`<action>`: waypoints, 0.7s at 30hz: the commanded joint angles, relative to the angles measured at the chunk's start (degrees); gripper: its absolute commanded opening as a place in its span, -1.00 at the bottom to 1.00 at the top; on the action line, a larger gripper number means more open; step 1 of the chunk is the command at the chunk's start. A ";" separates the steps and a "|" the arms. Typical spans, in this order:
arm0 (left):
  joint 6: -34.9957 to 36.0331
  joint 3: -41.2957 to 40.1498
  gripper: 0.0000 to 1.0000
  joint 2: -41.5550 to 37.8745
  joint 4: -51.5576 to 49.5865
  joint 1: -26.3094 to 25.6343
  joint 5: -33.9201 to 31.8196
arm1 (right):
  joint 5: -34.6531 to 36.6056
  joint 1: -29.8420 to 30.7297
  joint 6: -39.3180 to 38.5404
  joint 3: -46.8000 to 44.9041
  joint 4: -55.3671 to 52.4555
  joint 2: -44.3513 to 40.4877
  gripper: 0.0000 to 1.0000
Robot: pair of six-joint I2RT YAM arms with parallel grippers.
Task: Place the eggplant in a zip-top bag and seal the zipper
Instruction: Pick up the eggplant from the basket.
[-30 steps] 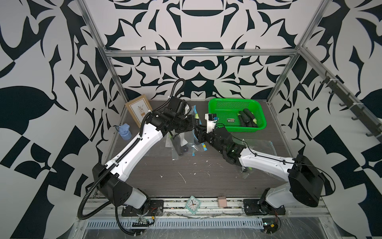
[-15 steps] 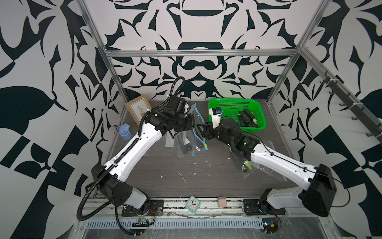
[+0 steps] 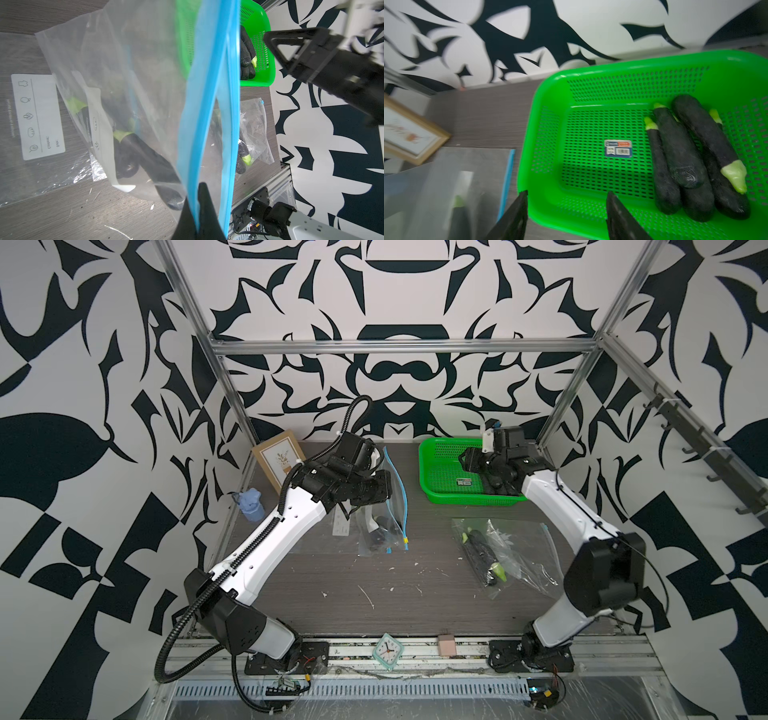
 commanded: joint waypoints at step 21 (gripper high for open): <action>0.83 -1.36 -1.00 0.61 0.28 0.41 1.34 | 13.80 -6.79 -10.97 19.45 -7.78 21.82 0.02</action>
